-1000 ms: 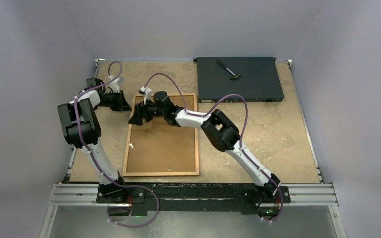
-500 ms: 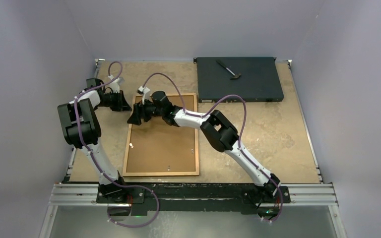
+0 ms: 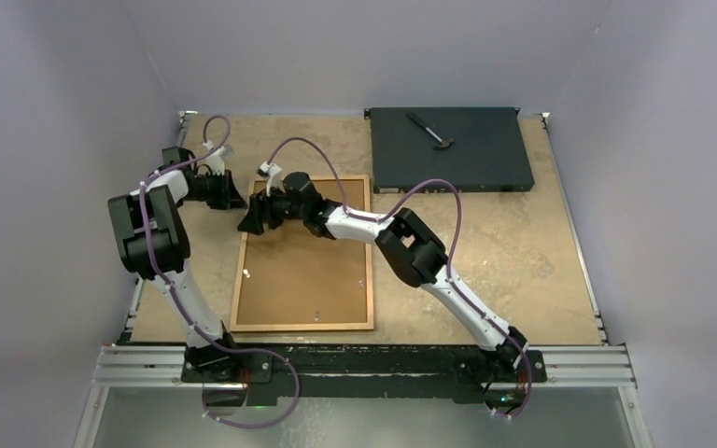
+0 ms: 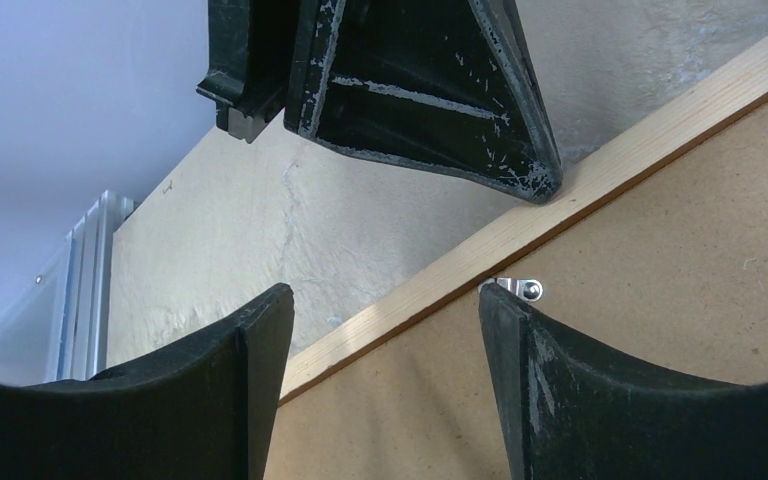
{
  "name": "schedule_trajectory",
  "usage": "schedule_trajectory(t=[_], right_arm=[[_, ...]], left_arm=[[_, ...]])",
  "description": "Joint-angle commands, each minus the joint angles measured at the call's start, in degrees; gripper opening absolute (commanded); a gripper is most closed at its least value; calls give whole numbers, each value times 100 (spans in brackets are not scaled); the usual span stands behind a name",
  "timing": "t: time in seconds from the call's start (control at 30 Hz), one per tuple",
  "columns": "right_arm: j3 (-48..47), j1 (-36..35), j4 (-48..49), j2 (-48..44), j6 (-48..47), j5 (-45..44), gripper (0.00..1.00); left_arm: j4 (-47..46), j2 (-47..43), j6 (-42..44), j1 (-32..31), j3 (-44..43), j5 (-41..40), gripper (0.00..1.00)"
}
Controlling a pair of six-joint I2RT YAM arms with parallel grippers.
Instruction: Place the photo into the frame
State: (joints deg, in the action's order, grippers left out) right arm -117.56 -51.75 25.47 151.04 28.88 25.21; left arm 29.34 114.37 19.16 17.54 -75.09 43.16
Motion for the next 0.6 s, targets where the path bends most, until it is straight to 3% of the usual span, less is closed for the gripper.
schedule_trajectory(t=[0.0,0.3,0.4,0.57], right_arm=[[-327,-24,57,318,-59,-372,71],[-87,-72,438,191,37,-845,68],[400,-90,850,-96,214,-918,69],[1801,-131,1457,-830,1349,-1388,76]], left_arm=[[642,139,304,-13,302,-510,0],[671,134,341,-9,374,-457,0],[703,122,347,17,369,-495,0],[725,169,234,210,257,-435,0]])
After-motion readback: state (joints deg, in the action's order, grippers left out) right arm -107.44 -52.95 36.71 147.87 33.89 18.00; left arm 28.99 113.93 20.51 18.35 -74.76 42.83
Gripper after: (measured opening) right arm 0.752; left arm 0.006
